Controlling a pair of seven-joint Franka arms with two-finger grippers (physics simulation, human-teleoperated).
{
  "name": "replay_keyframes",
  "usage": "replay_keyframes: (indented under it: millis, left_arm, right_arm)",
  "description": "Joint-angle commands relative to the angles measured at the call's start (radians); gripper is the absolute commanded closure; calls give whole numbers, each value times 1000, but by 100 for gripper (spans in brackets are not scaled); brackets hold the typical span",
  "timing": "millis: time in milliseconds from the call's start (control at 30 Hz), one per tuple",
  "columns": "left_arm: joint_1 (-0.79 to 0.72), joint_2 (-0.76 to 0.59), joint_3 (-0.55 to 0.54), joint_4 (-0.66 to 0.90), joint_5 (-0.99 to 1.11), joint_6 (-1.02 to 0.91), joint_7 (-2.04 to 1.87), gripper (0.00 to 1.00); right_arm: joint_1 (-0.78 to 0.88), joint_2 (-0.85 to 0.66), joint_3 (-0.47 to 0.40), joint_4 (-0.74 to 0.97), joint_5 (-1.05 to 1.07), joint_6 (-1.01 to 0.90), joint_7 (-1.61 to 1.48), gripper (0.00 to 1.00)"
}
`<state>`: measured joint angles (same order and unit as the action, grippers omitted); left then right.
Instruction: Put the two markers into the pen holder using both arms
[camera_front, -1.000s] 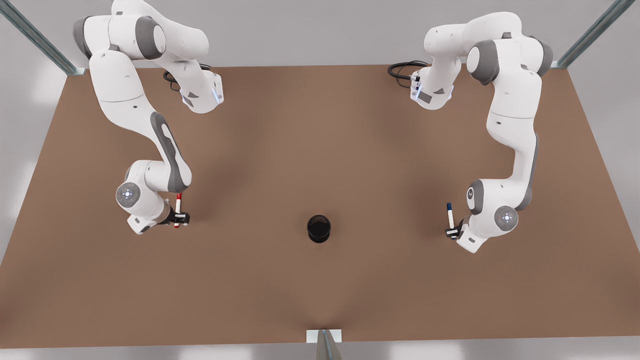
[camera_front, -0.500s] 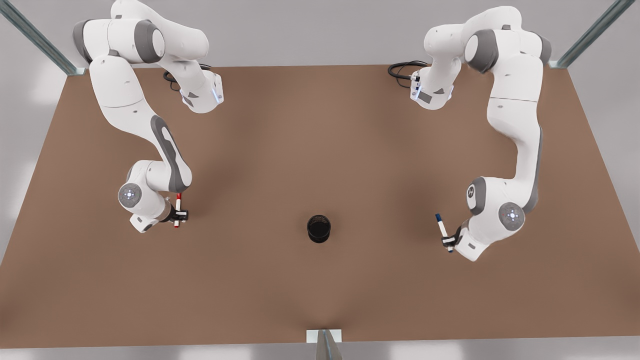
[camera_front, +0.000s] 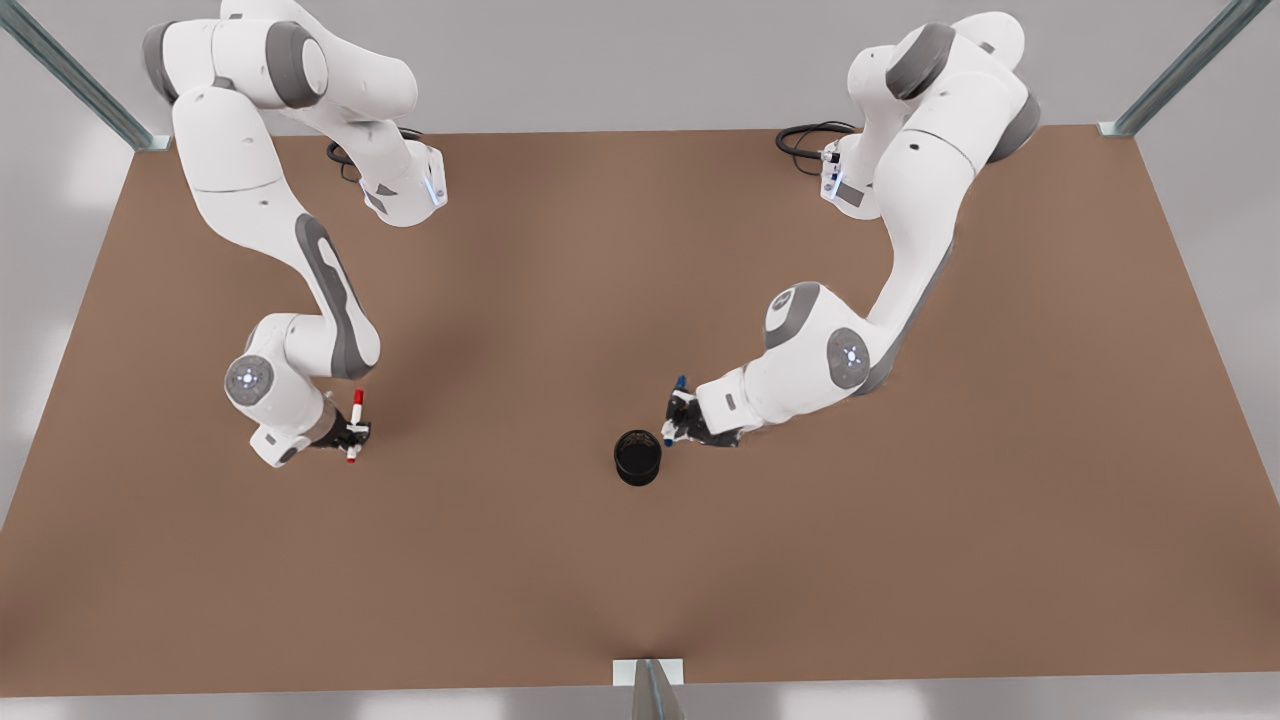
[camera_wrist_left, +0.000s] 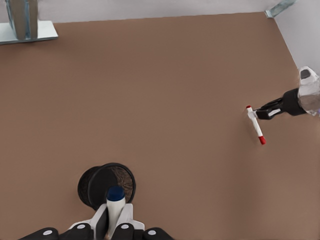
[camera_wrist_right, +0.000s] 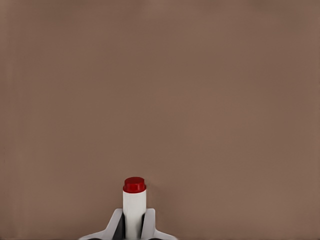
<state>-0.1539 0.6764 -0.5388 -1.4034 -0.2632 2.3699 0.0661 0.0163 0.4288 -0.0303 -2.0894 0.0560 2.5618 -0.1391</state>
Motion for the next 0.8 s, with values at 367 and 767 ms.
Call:
replay_keyframes:
  millis: [367,767]
  left_arm:
    - [-76,141,-10,-52,-48,825,614,79]
    - [-111,178,-13,-173,-45,966,571,78]
  right_arm:
    - [1,-110,303,313,82,-267,130,73]
    - [100,-68,498,403,39,93,101,75]
